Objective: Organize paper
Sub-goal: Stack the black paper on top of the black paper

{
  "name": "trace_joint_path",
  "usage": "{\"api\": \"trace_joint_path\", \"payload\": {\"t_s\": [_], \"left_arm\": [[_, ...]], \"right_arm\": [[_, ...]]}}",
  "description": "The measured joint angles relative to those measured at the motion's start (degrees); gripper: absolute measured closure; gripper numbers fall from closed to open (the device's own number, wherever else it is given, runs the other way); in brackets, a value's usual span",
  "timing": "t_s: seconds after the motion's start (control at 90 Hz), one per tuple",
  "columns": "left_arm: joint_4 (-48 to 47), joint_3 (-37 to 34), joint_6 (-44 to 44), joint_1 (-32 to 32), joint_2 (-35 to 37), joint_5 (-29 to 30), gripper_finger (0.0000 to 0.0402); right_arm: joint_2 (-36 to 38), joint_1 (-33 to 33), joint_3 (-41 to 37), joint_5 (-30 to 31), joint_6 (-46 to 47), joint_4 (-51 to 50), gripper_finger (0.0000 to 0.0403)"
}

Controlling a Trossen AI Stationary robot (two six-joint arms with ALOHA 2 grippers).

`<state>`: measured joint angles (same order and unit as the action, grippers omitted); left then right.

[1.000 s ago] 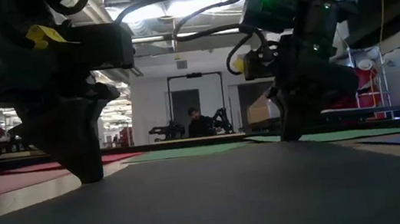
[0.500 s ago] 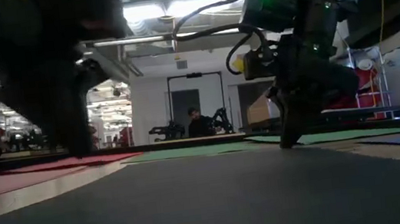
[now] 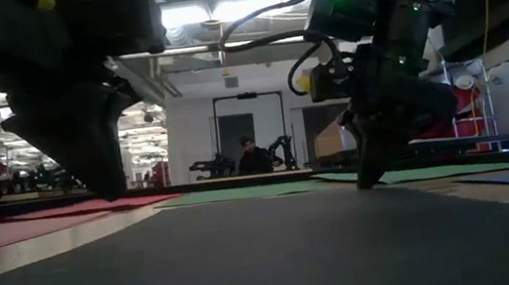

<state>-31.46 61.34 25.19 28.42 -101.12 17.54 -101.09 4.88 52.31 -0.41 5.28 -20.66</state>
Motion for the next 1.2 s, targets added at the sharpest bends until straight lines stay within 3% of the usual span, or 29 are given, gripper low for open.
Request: {"api": "trace_joint_path", "payload": {"t_s": [0.833, 1.2], "left_arm": [[-0.1, 0.0, 0.7, 0.1, 0.1, 0.1, 0.0402], [0.0, 0.1, 0.3, 0.0, 0.1, 0.1, 0.0402]], "right_arm": [[0.0, 0.0, 0.0, -3.8, 0.3, -0.3, 0.0403], [2.2, 0.1, 1.0, 0.4, -1.5, -2.1, 0.0403]]}}
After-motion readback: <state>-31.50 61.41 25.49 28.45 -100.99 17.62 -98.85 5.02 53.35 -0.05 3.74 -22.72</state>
